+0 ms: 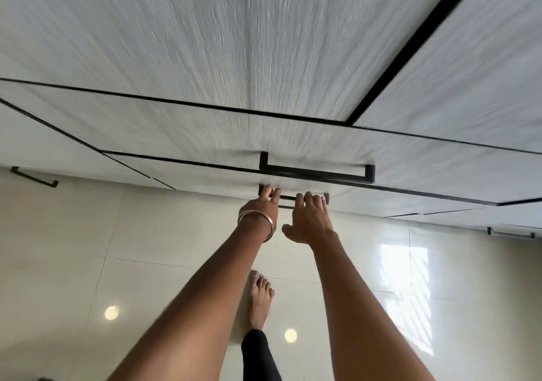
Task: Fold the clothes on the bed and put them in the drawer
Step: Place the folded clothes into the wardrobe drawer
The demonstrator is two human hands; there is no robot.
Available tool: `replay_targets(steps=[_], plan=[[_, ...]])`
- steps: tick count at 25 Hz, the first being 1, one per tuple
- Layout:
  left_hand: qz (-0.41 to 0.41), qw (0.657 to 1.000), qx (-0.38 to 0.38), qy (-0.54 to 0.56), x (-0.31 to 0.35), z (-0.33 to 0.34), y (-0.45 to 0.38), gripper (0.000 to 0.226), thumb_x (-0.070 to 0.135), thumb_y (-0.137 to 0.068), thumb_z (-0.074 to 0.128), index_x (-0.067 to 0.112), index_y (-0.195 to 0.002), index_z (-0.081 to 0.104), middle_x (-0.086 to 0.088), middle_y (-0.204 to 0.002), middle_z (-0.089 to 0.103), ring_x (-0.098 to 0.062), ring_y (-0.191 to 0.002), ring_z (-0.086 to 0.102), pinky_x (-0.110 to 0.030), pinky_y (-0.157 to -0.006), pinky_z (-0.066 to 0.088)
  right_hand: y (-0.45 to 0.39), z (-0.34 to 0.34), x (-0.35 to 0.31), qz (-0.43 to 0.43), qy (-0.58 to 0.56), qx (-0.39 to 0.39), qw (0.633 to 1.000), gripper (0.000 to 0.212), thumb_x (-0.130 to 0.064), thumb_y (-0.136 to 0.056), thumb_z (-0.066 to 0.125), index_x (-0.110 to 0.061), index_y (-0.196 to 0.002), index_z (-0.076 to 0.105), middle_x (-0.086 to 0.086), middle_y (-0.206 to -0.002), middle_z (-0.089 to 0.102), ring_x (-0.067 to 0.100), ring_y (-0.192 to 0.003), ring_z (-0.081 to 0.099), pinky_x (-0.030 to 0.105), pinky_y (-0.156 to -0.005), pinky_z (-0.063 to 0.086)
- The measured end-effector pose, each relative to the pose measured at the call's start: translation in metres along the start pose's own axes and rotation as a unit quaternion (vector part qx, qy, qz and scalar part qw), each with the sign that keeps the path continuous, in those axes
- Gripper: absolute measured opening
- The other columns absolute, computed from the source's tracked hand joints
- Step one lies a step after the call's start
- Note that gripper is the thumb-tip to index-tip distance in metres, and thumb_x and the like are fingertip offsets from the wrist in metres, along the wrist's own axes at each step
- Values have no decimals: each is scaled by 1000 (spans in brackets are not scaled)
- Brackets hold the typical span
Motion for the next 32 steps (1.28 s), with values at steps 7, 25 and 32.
replay_targets(steps=[7,25,32], plan=[[1,998,-54,-22,0,31,33,65,8,-89,55,23,-147,28,5,-155,17,-31,-117,56,-39,-94,46,45,29,-11,3,-16,-75,997,85,-50,-86,59,5,-144,29,25,-148,31,40,-139,27,45,-119,19],[42,968,-235,-79,-95,119,267,72,5,-90,41,19,-154,12,-8,-157,23,-27,-143,27,-40,-114,30,290,100,-88,54,-24,-128,990,71,-18,-91,48,-10,-154,15,8,-157,24,29,-149,11,52,-118,14],[18,981,-180,66,-110,98,304,47,29,-95,50,23,-141,46,-9,-143,47,-28,-128,46,-32,-104,39,310,78,-111,138,-277,-152,939,28,-20,-92,56,-11,-118,60,10,-115,64,27,-106,58,34,-91,47]])
Point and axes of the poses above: each hand's wrist, its own y-axis away from the middle knuckle, its own z-axis out of the palm, x = y × z, the point moved 9 cm from there along -y, towards the middle knuckle
